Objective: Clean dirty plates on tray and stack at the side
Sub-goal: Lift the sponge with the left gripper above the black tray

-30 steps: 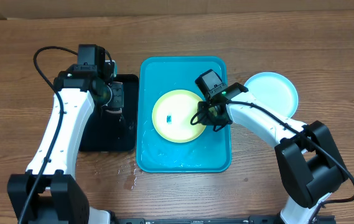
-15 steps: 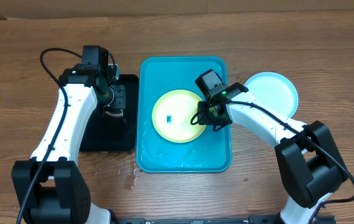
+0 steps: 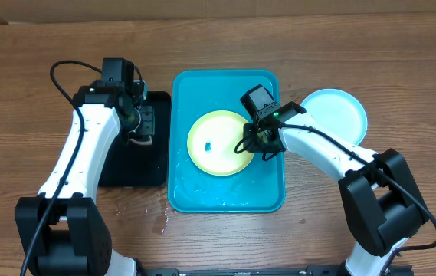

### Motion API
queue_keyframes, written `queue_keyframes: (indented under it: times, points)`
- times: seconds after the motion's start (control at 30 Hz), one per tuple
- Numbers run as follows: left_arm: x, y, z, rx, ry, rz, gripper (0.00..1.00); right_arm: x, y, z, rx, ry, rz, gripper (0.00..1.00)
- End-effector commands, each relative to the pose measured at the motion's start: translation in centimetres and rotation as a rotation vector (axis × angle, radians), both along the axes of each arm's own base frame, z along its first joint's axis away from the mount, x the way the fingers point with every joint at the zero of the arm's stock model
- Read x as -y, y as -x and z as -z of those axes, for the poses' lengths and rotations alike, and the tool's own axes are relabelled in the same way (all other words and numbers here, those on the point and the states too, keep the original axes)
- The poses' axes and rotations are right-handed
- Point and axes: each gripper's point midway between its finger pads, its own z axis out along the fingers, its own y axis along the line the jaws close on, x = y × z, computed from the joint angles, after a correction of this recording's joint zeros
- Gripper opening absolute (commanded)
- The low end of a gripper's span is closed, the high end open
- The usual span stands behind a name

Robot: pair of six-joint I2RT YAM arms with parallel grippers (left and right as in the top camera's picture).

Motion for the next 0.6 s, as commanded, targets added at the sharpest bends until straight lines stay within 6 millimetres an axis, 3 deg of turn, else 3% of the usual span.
queue_keyframes:
  times: [0.0,0.13,0.17,0.2,0.23,0.37,0.57]
  points:
    - [0.07,0.23,0.87,-0.011,-0.003,-0.001,0.04,0.04,-0.62,-0.4,0.021,0.002,0.009,0.04]
    - [0.09,0.34,1.09,-0.014,-0.002,-0.002,0.04,0.04,-0.62,-0.4,0.019,-0.001,0.023,0.04]
    - [0.08,0.33,1.1,-0.014,0.0,-0.008,0.04,0.02,-0.65,-0.41,0.02,-0.003,0.028,0.2]
    - [0.08,0.32,1.1,-0.014,0.0,-0.008,0.04,-0.02,-0.71,-0.43,0.023,-0.005,0.028,0.29]
    - [0.08,0.32,1.1,-0.014,0.0,-0.008,0.04,-0.06,-0.78,-0.45,0.026,-0.006,0.027,0.31]
    - [0.07,0.31,1.09,-0.013,-0.001,-0.008,0.04,-0.25,-1.27,-0.59,0.045,-0.017,0.028,0.32]
    - [0.07,0.32,1.1,-0.014,-0.001,-0.008,0.04,-0.06,-1.54,-0.35,0.043,-0.021,0.038,0.24]
